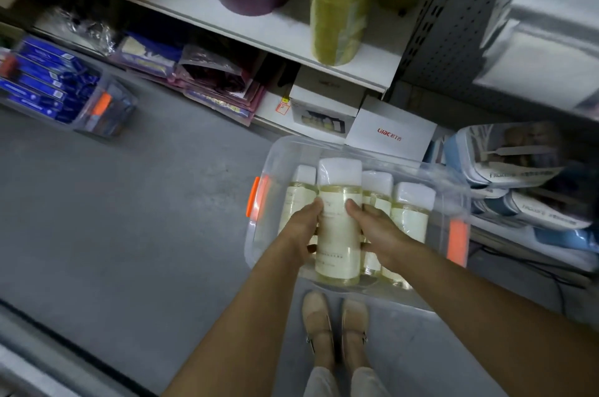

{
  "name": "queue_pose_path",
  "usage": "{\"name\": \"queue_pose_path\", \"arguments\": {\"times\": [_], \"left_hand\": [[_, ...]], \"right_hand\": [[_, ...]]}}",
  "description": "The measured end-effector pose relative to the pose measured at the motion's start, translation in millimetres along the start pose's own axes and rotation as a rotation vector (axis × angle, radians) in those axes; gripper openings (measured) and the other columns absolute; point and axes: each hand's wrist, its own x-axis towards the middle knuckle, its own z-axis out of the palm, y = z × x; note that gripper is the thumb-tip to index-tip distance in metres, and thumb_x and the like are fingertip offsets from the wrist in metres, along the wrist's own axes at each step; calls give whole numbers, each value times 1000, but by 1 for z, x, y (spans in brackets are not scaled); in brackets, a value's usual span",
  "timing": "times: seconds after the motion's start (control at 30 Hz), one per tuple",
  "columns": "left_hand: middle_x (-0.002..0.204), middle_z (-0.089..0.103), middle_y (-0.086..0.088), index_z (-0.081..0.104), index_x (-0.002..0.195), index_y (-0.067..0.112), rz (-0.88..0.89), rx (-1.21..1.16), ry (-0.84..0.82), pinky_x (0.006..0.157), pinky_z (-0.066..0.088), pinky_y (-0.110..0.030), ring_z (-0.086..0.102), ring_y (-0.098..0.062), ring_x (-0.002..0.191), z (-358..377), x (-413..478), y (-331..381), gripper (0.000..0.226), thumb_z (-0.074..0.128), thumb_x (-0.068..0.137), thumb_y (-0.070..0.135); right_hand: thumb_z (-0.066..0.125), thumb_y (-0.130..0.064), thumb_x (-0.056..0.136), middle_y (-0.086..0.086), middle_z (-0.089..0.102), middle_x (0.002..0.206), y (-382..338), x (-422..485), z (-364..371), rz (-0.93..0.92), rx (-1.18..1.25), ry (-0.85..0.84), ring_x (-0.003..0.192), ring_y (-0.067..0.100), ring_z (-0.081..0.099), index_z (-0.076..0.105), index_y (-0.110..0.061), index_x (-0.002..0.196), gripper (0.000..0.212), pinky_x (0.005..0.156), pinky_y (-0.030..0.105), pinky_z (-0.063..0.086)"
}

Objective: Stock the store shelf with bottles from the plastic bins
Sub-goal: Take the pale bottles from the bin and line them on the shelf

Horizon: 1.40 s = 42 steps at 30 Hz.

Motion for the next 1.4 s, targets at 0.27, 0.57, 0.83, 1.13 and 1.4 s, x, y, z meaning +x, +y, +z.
{"name": "queue_pose_path", "arguments": {"times": [0.27, 0.57, 0.83, 1.13, 1.4], "left_hand": [[113, 70, -1, 61, 120, 20, 142, 18, -100, 74, 56, -36, 66, -22, 101, 4, -103, 30, 40, 51, 99, 53], [105, 74, -4, 68, 111, 17, 360, 101, -87, 68, 60, -36, 72, -24, 95, 2, -218, 64, 42, 57, 95, 55], [101, 73, -5, 64, 119, 15, 576, 202, -104, 64, 59, -34, 71, -22, 88, 18, -322, 107, 48, 49, 98, 56], [98, 70, -6, 62, 117, 13, 783, 299, -164, 59, 58, -32, 69, -17, 75, 39, -412, 136, 45, 44, 102, 51], [98, 72, -6, 61, 119, 13, 892, 351, -211, 53, 56, -28, 72, -14, 72, 64, -466, 151, 42, 42, 104, 47]], "right_hand": [[48, -53, 98, 4, 68, 117, -45, -89, -9, -44, 3, -3, 108, 22, 63, 61, -20, 121, 42, 98, 46, 50], [44, -56, 98, 5, 72, 108, -102, -205, -8, -213, -55, -18, 101, 21, 67, 65, -16, 116, 49, 84, 37, 54], [40, -57, 99, 3, 72, 109, -148, -303, -9, -463, -143, 14, 97, 17, 68, 62, -16, 119, 52, 78, 31, 51], [42, -52, 100, -2, 73, 98, -181, -395, -21, -662, -160, 78, 88, 11, 69, 65, -19, 107, 41, 72, 26, 50], [61, -60, 87, -2, 75, 107, -193, -445, -45, -813, -254, 69, 101, 16, 71, 66, -21, 118, 50, 93, 38, 53]]}}
